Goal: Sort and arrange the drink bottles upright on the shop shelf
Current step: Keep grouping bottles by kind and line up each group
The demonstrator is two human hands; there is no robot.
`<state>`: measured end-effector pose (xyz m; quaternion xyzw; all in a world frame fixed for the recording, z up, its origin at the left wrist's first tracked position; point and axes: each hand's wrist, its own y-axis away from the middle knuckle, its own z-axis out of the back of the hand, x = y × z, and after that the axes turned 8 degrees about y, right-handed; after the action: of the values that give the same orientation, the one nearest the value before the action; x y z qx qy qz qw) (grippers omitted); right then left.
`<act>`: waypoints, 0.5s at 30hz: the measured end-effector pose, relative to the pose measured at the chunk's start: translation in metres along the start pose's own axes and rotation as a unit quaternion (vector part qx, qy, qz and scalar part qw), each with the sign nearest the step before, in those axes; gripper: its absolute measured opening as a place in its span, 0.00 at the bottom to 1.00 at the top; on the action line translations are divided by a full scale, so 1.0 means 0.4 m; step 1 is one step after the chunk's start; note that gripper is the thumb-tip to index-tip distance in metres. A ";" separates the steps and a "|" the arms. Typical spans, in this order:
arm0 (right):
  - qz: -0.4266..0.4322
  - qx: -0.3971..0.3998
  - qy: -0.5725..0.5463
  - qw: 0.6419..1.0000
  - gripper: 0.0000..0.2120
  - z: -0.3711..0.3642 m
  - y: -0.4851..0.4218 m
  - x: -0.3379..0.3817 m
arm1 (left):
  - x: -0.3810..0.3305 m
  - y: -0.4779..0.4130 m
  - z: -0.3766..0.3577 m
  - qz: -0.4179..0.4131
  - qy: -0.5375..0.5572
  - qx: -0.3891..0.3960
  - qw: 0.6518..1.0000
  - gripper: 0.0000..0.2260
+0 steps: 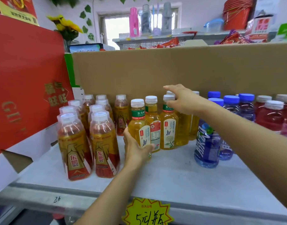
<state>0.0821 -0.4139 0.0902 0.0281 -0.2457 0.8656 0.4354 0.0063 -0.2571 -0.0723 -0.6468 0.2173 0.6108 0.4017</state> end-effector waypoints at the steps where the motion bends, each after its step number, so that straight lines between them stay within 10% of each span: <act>1: -0.003 0.026 0.014 1.000 0.28 0.000 -0.016 -0.002 | 0.000 -0.008 -0.005 0.006 0.001 -0.003 1.000 0.47; 15: 0.017 0.069 0.061 0.996 0.18 0.020 -0.084 -0.034 | -0.045 -0.086 -0.126 0.062 -0.003 0.073 0.995 0.41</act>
<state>0.1150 -0.4108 0.1070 0.0008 -0.1583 0.8879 0.4319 0.0609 -0.2804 -0.0498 -0.5995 0.2995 0.6189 0.4097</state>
